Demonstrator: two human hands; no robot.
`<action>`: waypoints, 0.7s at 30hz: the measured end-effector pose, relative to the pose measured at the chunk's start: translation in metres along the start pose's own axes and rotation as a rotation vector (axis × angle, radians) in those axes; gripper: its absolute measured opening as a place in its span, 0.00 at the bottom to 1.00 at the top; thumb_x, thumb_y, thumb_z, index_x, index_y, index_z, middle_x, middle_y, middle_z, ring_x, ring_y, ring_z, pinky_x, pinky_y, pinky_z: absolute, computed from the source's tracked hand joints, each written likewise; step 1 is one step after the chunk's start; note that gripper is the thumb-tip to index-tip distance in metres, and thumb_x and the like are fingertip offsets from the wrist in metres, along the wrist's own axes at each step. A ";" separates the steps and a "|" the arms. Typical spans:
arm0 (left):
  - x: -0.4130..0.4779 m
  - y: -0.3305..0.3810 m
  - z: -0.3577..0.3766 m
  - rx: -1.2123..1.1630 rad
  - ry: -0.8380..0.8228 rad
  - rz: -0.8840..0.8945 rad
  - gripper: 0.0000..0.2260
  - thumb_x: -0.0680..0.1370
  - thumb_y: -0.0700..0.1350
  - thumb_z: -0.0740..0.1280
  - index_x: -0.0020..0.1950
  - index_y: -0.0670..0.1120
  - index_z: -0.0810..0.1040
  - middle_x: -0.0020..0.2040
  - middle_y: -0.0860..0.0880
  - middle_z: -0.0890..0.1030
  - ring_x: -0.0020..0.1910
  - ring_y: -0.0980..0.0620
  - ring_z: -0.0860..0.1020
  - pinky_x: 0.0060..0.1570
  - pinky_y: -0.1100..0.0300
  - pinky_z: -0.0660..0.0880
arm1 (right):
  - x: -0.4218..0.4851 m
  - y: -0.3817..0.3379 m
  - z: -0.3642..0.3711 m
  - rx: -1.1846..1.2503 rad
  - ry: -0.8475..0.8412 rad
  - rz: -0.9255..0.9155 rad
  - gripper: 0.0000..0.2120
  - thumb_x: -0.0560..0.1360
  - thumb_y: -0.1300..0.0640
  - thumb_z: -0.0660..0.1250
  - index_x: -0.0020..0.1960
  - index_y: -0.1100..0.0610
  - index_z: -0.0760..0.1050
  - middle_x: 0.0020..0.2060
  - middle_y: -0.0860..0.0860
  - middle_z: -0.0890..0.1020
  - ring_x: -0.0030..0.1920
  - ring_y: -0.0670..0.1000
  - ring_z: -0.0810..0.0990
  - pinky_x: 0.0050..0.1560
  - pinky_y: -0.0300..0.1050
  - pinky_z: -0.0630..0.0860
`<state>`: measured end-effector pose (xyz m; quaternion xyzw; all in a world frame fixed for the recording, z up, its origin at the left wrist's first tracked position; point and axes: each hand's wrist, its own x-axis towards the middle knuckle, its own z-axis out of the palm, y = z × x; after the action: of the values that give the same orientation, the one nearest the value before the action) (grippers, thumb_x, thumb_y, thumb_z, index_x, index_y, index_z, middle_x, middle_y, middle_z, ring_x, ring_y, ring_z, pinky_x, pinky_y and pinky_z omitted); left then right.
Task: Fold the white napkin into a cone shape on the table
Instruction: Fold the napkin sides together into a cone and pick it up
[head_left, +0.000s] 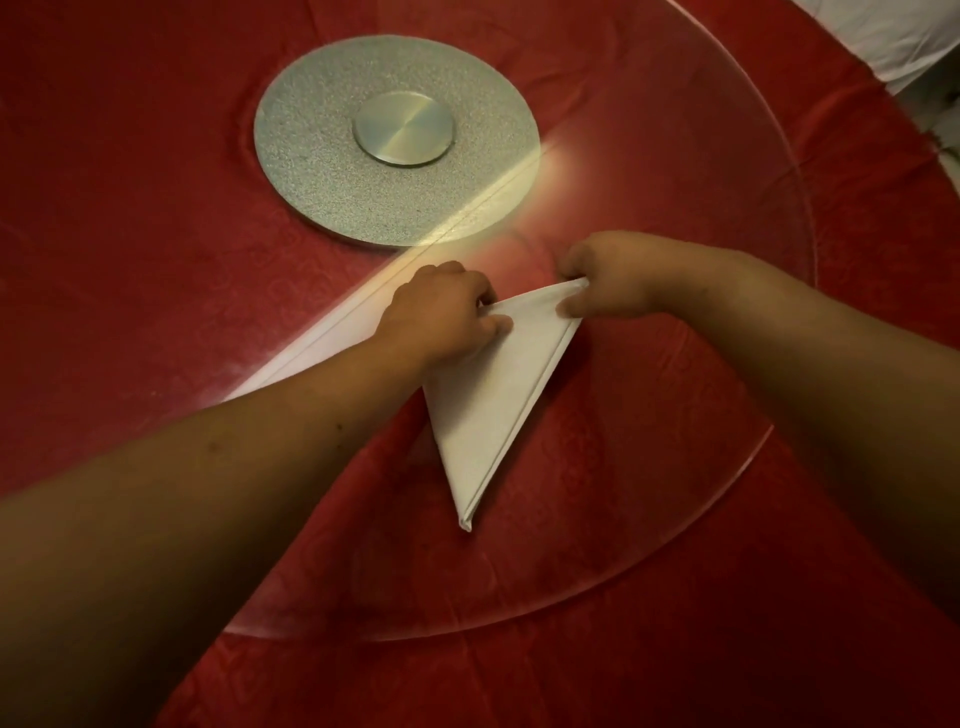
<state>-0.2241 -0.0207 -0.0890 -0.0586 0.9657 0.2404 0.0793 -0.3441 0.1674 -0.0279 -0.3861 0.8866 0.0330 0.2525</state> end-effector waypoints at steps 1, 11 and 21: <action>0.001 -0.001 0.001 -0.019 0.001 -0.015 0.17 0.77 0.62 0.69 0.59 0.53 0.82 0.58 0.48 0.78 0.62 0.45 0.75 0.60 0.47 0.75 | 0.000 0.000 -0.001 0.017 -0.017 0.011 0.15 0.75 0.50 0.71 0.35 0.47 0.67 0.36 0.43 0.71 0.40 0.51 0.72 0.33 0.43 0.62; 0.016 0.000 0.003 -0.031 -0.046 -0.146 0.11 0.80 0.61 0.65 0.46 0.56 0.78 0.47 0.53 0.78 0.53 0.46 0.79 0.47 0.55 0.71 | 0.008 0.001 0.000 0.128 -0.110 0.174 0.12 0.78 0.51 0.69 0.38 0.52 0.72 0.37 0.47 0.79 0.41 0.53 0.78 0.36 0.43 0.66; -0.032 -0.021 0.010 0.091 0.166 0.118 0.18 0.77 0.60 0.68 0.63 0.51 0.78 0.56 0.45 0.77 0.54 0.41 0.77 0.51 0.47 0.76 | -0.003 -0.013 0.053 0.156 0.492 0.472 0.29 0.67 0.40 0.77 0.56 0.57 0.70 0.50 0.56 0.77 0.52 0.60 0.77 0.47 0.52 0.73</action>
<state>-0.1885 -0.0317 -0.1016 -0.0176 0.9806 0.1949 -0.0125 -0.3113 0.1738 -0.0710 -0.1464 0.9856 -0.0716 0.0456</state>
